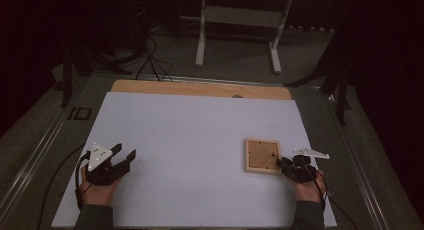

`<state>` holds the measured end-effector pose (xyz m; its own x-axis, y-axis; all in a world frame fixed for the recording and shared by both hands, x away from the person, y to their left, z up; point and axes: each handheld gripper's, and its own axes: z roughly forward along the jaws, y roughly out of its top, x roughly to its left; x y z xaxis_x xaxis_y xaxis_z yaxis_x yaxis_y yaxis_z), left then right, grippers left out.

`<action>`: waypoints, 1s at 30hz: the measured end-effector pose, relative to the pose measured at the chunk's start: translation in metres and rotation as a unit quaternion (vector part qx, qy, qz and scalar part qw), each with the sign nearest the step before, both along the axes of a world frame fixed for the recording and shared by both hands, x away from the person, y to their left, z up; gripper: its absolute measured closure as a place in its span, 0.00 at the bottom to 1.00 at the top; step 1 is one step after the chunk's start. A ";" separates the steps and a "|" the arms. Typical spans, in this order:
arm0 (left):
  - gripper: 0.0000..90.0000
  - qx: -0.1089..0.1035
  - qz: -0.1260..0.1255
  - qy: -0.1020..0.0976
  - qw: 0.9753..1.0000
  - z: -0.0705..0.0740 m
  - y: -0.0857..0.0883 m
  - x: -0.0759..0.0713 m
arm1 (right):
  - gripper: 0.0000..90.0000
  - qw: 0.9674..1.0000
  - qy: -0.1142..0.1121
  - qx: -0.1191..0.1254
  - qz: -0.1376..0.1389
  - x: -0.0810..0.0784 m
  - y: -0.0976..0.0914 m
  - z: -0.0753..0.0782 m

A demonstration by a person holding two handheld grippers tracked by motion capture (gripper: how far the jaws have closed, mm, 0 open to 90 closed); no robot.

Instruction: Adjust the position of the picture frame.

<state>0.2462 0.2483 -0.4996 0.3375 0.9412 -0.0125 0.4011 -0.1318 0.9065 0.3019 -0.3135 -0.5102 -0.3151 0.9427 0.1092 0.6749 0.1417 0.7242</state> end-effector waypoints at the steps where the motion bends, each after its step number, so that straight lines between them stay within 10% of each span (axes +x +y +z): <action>1: 0.49 0.000 0.000 0.000 1.000 0.000 0.000 0.000 | 0.80 1.000 0.001 0.002 -0.001 0.000 0.000 0.000; 30: 0.48 0.004 -0.008 -0.005 1.000 0.000 -0.003 0.001 | 0.87 1.000 -0.002 0.000 -0.005 -0.003 0.018 -0.001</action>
<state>0.2468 0.2457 -0.4993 0.3525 0.9358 -0.0027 0.3905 -0.1445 0.9092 0.2988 -0.2955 -0.5108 -0.3068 0.9456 0.1082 0.6735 0.1354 0.7267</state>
